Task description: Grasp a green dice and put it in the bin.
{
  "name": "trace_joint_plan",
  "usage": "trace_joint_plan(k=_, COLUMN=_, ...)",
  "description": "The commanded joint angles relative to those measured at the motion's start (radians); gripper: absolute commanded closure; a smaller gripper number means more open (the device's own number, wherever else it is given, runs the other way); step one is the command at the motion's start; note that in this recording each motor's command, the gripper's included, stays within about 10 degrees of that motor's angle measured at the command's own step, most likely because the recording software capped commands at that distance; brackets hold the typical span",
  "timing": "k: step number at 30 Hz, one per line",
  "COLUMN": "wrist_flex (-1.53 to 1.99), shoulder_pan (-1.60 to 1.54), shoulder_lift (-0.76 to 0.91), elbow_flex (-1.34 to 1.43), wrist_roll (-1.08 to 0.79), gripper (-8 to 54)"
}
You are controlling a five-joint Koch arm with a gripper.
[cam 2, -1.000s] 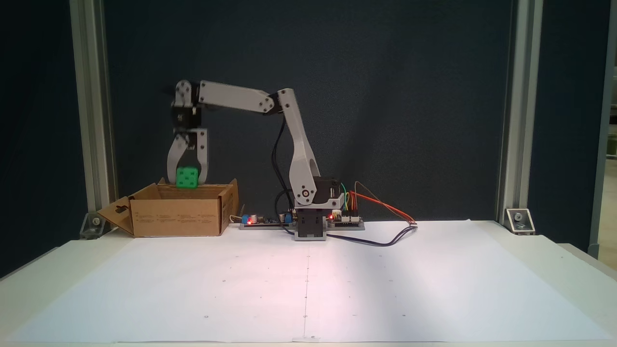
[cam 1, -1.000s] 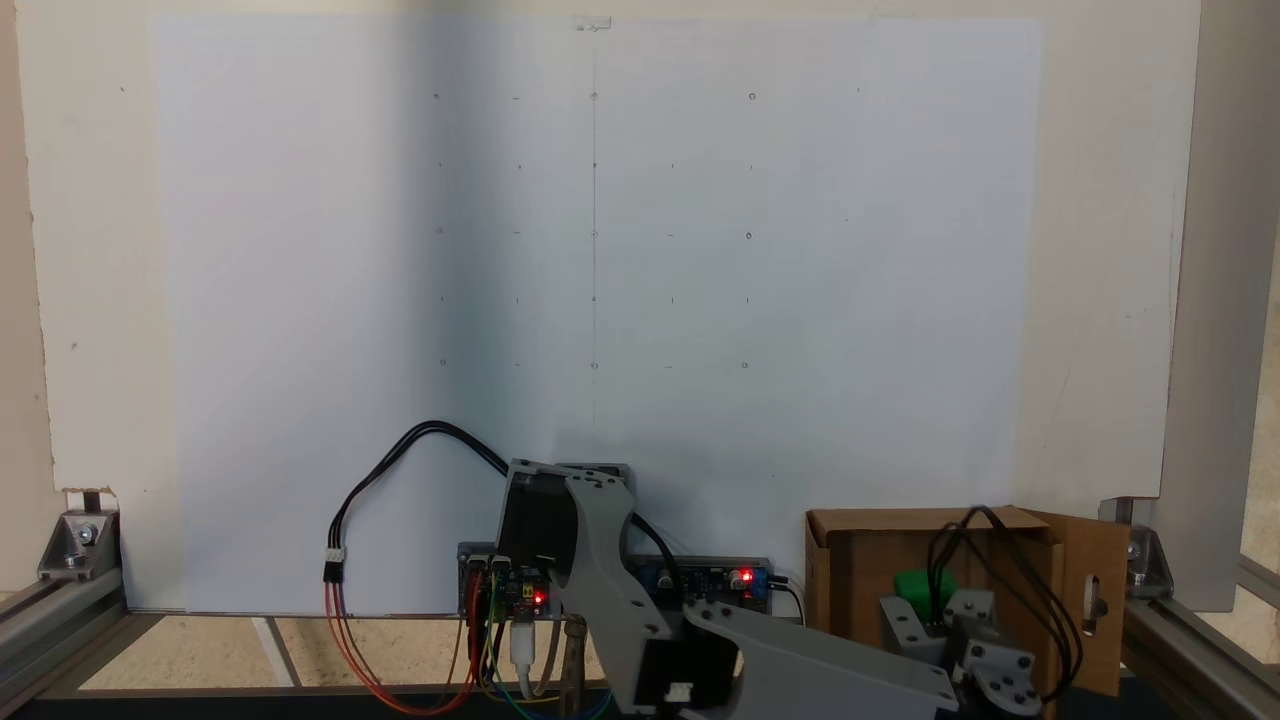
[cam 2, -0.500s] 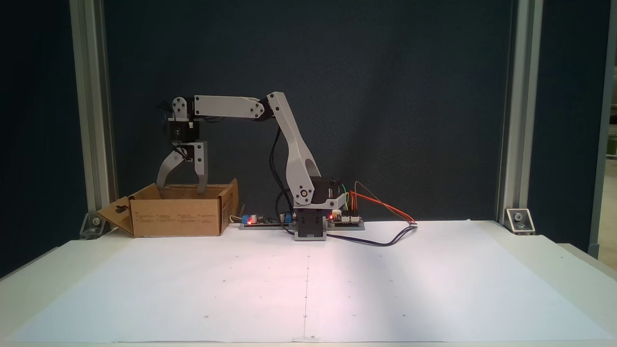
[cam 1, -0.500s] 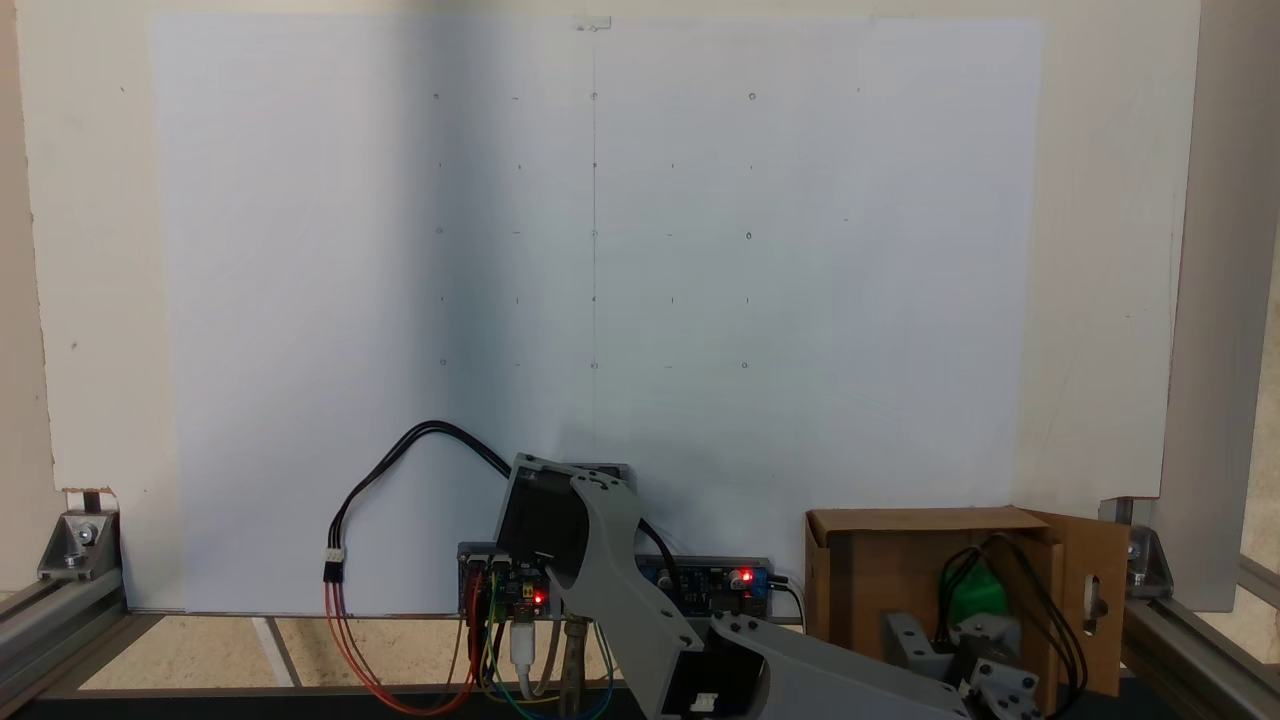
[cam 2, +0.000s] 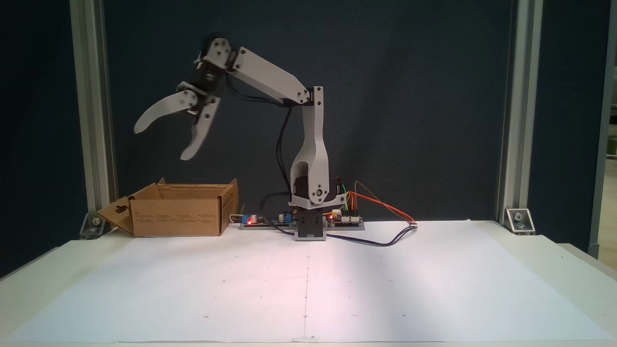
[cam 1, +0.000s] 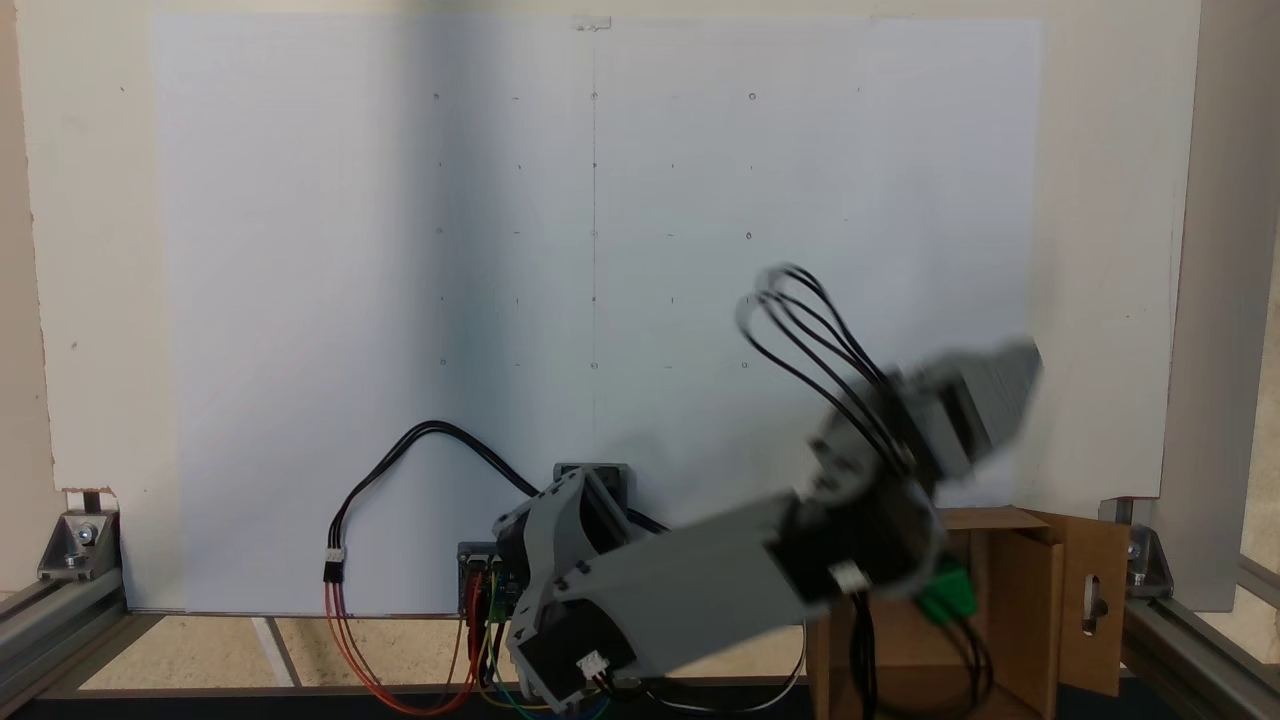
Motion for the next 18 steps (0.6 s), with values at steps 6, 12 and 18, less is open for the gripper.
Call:
trace_joint_plan(k=6, wrist_flex=-0.245, shoulder_pan=-0.521, shoulder_lift=0.14, elbow_flex=0.265, wrist_roll=0.041, gripper=0.4)
trace_joint_plan(k=12, wrist_flex=-0.56, shoulder_pan=-0.876, shoulder_lift=0.347, elbow_flex=0.816, wrist_roll=0.032, gripper=0.5)
trace_joint_plan(k=18, wrist_flex=-0.857, shoulder_pan=-0.87, shoulder_lift=0.58, elbow_flex=1.19, wrist_roll=0.0, gripper=0.4)
